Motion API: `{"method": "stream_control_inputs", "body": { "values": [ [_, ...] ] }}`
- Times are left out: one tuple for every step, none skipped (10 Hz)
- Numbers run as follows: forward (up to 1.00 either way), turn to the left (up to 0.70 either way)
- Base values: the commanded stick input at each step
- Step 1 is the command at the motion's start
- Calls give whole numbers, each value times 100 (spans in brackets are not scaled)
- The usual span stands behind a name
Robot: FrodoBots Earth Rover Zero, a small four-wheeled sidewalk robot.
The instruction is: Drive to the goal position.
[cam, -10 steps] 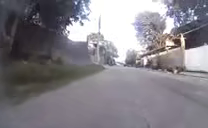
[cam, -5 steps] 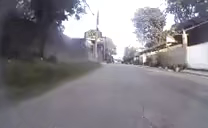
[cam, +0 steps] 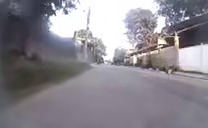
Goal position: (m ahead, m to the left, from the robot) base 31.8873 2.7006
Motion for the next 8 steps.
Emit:
{"method": "stream_control_inputs", "body": {
  "values": [
    [100,1],
    [100,1],
    [100,1],
    [100,1],
    [100,1],
    [100,1],
    [100,1],
    [100,1]
  ]
}}
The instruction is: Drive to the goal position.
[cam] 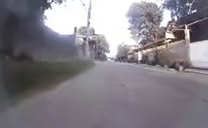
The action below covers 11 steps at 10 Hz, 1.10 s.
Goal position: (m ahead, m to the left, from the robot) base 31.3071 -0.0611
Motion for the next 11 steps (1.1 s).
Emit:
{"method": "stream_control_inputs", "body": {
  "values": [
    [100,1],
    [100,1],
    [100,1],
    [100,1],
    [100,1],
    [100,1],
    [100,1],
    [100,1],
    [100,1],
    [100,1],
    [100,1]
  ]
}}
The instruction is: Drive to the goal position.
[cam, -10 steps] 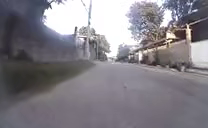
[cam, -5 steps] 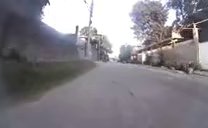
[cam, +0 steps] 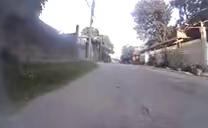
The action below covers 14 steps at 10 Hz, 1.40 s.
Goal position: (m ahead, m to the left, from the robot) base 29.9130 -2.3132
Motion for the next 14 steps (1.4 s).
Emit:
{"method": "stream_control_inputs", "body": {
  "values": [
    [100,1],
    [100,1],
    [100,1],
    [100,1],
    [100,1],
    [100,1],
    [100,-18],
    [100,-39],
    [100,-37],
    [100,-2],
    [100,-39],
    [100,-39],
    [100,-22],
    [100,0]
  ]
}}
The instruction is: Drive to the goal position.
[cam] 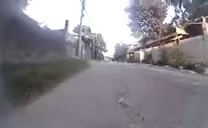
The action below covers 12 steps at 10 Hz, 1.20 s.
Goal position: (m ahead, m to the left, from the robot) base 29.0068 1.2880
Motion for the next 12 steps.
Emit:
{"method": "stream_control_inputs", "body": {
  "values": [
    [100,-3],
    [100,-28],
    [100,-20],
    [100,1],
    [100,1],
    [100,1],
    [100,1],
    [100,1],
    [100,1],
    [100,1],
    [100,1],
    [100,1]
  ]
}}
